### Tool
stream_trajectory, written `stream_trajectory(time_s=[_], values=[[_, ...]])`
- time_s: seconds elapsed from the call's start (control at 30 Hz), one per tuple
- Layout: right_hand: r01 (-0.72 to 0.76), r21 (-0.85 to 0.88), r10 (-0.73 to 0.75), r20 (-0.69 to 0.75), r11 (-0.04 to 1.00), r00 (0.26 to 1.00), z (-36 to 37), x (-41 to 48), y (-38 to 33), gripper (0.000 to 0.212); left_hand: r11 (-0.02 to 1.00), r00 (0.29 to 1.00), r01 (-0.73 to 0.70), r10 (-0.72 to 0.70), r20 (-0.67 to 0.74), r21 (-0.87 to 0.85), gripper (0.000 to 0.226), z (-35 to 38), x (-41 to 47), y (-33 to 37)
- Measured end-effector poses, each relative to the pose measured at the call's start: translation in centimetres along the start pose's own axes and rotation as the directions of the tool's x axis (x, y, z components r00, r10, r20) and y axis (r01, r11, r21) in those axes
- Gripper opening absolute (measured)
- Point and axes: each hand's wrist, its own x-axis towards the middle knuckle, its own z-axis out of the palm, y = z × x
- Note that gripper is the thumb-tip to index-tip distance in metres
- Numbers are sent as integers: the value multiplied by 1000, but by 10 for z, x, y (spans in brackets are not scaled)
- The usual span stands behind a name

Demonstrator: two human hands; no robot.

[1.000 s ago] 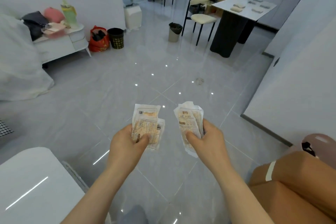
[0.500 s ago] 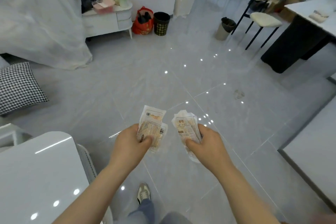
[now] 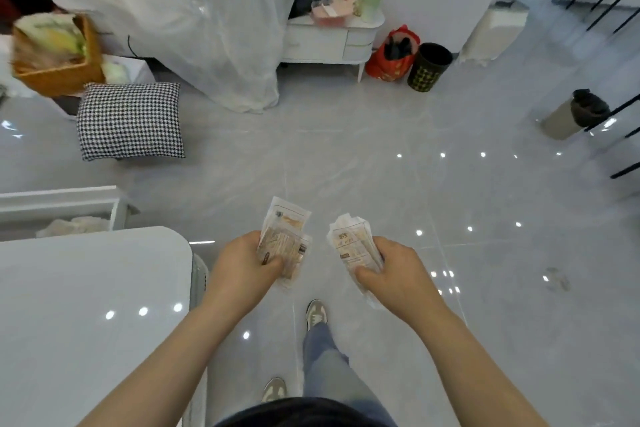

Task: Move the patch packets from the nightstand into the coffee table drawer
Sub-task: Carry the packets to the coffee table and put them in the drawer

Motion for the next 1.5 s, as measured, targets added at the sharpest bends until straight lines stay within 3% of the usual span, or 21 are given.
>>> stream_trajectory(time_s=[0.37,0.57,0.77,1.03,1.3,1.5], values=[[289,-166,-240,265,943,934,-31,169,-45,10,968,951,241,-251,-180,-75,14,-12,93,13],[386,-196,-284,406,902,869,-12,241,-86,7,924,898,341,-375,-229,-175,11,-31,139,-1],[469,-244,-300,508,849,807,16,312,-145,20,887,853,399,-453,-260,-234,13,-66,193,-28],[588,-257,-337,618,767,711,59,390,-226,10,834,780,467,-545,-307,-294,13,-125,250,-61],[727,-235,-383,724,645,574,98,464,-302,14,747,660,550,-663,-353,-375,8,-165,297,-83],[839,-181,-397,817,513,419,128,531,-368,12,642,516,607,-767,-382,-469,5,-188,348,-94]])
